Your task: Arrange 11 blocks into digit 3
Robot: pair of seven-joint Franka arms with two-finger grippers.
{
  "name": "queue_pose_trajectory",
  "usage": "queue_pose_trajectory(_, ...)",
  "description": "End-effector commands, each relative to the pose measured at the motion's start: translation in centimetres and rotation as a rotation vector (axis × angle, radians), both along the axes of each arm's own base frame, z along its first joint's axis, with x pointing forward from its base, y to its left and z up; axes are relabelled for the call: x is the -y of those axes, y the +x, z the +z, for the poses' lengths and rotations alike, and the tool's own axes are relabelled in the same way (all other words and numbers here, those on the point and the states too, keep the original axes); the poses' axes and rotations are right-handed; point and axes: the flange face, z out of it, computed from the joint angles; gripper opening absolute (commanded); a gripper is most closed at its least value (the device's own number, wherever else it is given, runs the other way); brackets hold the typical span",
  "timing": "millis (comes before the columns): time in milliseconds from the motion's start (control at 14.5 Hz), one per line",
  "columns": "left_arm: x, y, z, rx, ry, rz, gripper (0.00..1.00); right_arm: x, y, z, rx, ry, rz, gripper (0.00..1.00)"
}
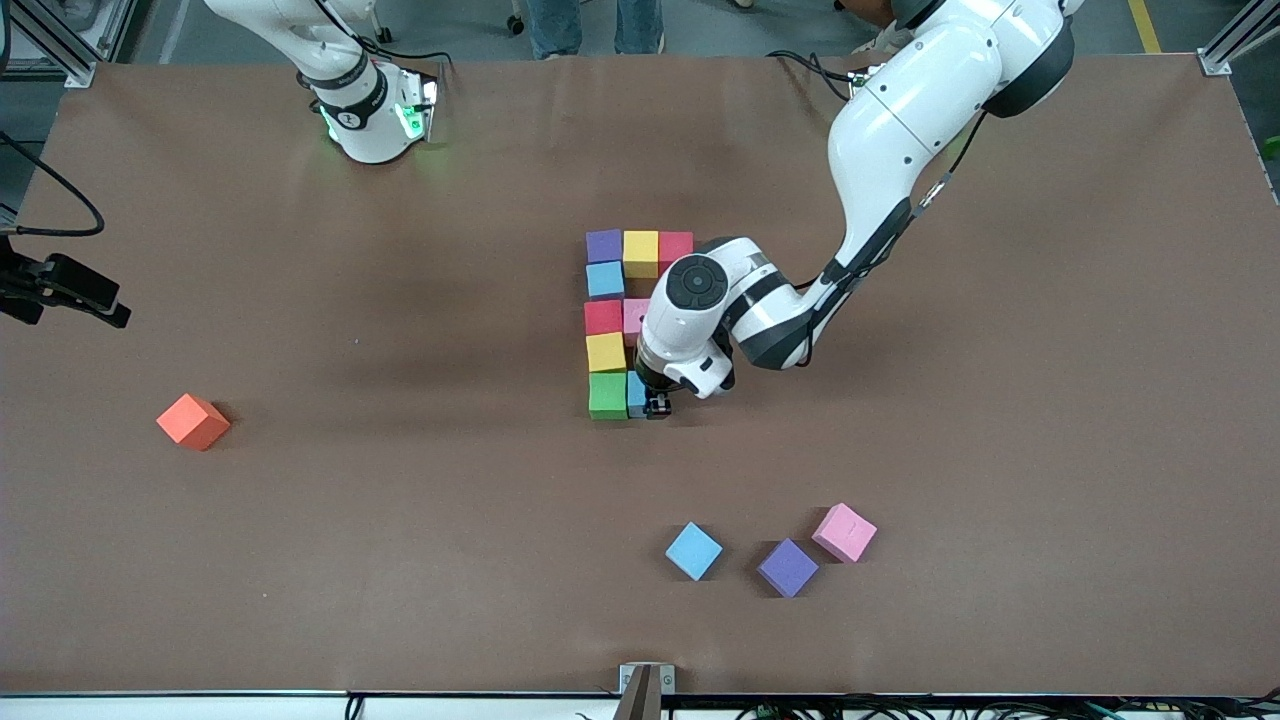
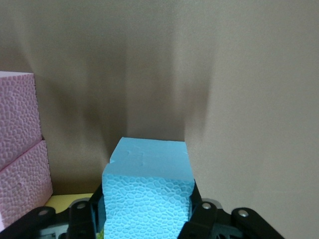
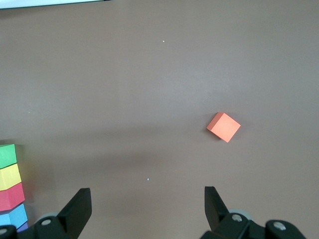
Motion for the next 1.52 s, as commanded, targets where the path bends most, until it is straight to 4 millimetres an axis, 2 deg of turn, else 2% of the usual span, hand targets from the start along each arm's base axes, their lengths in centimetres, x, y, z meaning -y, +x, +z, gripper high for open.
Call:
queue_pose_trajectory(0,0.0,0.5,-0.9,0.026,0.007,-0.011,0.22,0.1,-0.4,0.2,0.002,0.000,0.003,1.00)
queue_pose_trajectory(138,0.0,0.5,-1.0,0.025,0.007,-0.011,0.22,-0.1,-0.5,0.2,-0.002,-0.005,0.006,1.00)
queue_pose_trajectory(276,0.0,0.5,-1.0,0.025,0.006,-0.011,0.23,-1.4,-0.4,-0.3,-0.009,-0.016,0.030,1.00)
queue_pose_trajectory(620,0.5,0.3,-0.8,0.034,-0.006,-0.016,0.24,-0.6,-0.8,-0.3,-0.020,-0.016,0.014,1.00)
queue_pose_trajectory(895,0.5,0.2,-1.0,0.033,-0.004,-0.019,0.25,-0.2,-2.3,-0.7,-0.009,-0.015,0.007,1.00)
queue_pose_trajectory(964,0.5,0.2,-1.0,0.034,-0.003,-0.021,0.34,-0.2,-2.3,-0.8,-0.009,-0.015,0.007,1.00)
queue_pose_trajectory(1033,0.4,0.3,-0.9,0.037,-0.003,-0.026,0.56,-0.2,-2.3,-0.6,-0.003,-0.015,0.007,1.00)
queue_pose_trajectory(1102,0.4,0.3,-0.7,0.037,-0.006,-0.022,1.00,-0.3,-2.2,-0.4,0.002,-0.014,0.008,1.00)
queue_pose_trajectory(1309,0.5,0.5,0.5,0.048,-0.008,-0.014,1.00,-0.4,-2.0,0.2,0.011,-0.013,0.007,1.00)
queue_pose_trajectory(1446,0.6,0.7,2.3,0.069,-0.008,-0.020,1.00,-0.5,-2.0,0.3,0.014,-0.015,0.010,1.00)
